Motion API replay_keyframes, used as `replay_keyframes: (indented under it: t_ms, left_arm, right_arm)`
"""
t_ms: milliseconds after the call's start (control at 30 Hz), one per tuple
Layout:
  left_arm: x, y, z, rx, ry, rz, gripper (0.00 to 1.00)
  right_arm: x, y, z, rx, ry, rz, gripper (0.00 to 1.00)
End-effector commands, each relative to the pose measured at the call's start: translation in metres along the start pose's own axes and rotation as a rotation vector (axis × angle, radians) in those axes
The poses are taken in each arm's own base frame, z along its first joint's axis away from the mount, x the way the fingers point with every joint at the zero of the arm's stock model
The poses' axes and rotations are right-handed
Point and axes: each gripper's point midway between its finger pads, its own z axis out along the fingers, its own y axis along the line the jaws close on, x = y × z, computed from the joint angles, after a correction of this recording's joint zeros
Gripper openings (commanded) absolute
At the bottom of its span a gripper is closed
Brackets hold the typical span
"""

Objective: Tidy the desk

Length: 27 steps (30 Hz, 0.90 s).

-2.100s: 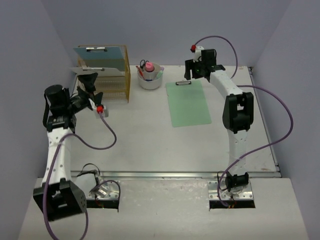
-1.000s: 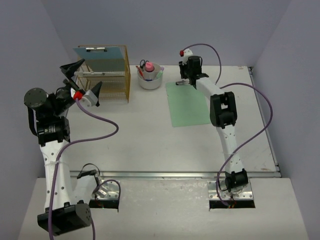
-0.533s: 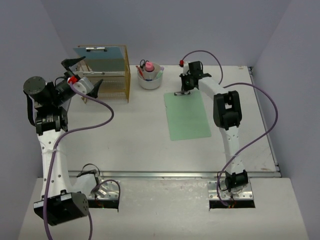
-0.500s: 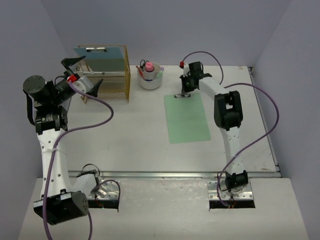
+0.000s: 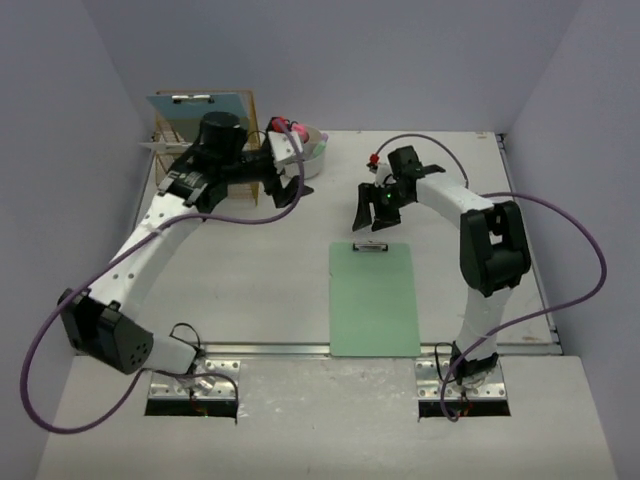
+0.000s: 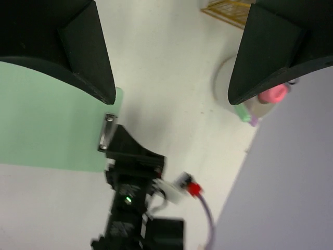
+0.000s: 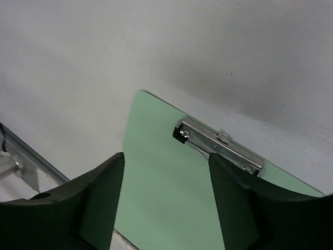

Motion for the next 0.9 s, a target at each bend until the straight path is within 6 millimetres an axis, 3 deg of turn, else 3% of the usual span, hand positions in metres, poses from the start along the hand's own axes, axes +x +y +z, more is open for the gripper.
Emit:
replay_keyframes:
  t_ms: [0, 33, 100, 167, 233, 300, 333, 433, 567, 700, 867]
  left_arm:
    - [0.028, -0.025, 0.046, 0.104, 0.141, -0.161, 0.86]
    - [0.049, -0.030, 0.067, 0.150, 0.187, -0.200, 0.85]
    - [0.067, -0.034, 0.095, 0.225, 0.218, -0.255, 0.83]
    - [0.087, -0.033, 0.117, 0.241, 0.255, -0.270, 0.82]
    - [0.103, -0.034, 0.134, 0.255, 0.289, -0.252, 0.81]
    - [0.129, -0.052, 0.162, 0.322, 0.351, -0.183, 0.80]
    - [0.129, -0.058, 0.167, 0.337, 0.367, -0.149, 0.80]
    - [0.172, -0.088, 0.195, 0.442, 0.482, -0.101, 0.79]
    - [0.193, -0.111, 0.214, 0.547, 0.522, -0.147, 0.77]
    - [0.208, -0.118, 0.227, 0.560, 0.539, -0.155, 0.75]
    - [0.229, -0.141, 0.228, 0.596, 0.591, -0.140, 0.74]
  right_arm:
    - [-0.094, 0.027, -0.089, -0.052, -0.308, -0.059, 0.71]
    - [-0.109, 0.024, -0.108, -0.034, -0.360, -0.061, 0.74]
    - [-0.144, 0.001, -0.160, 0.055, -0.499, -0.040, 0.76]
    - [-0.155, -0.029, -0.198, 0.127, -0.589, 0.042, 0.76]
    - [-0.156, -0.063, -0.231, 0.182, -0.657, 0.118, 0.76]
    - [-0.144, -0.104, -0.267, 0.232, -0.728, 0.229, 0.76]
    - [-0.137, -0.114, -0.276, 0.242, -0.743, 0.253, 0.76]
    - [-0.107, -0.131, -0.289, 0.257, -0.751, 0.307, 0.76]
    - [-0.075, -0.137, -0.282, 0.259, -0.734, 0.315, 0.76]
    - [-0.061, -0.132, -0.281, 0.257, -0.747, 0.283, 0.76]
    - [-0.058, -0.129, -0.276, 0.233, -0.735, 0.280, 0.75]
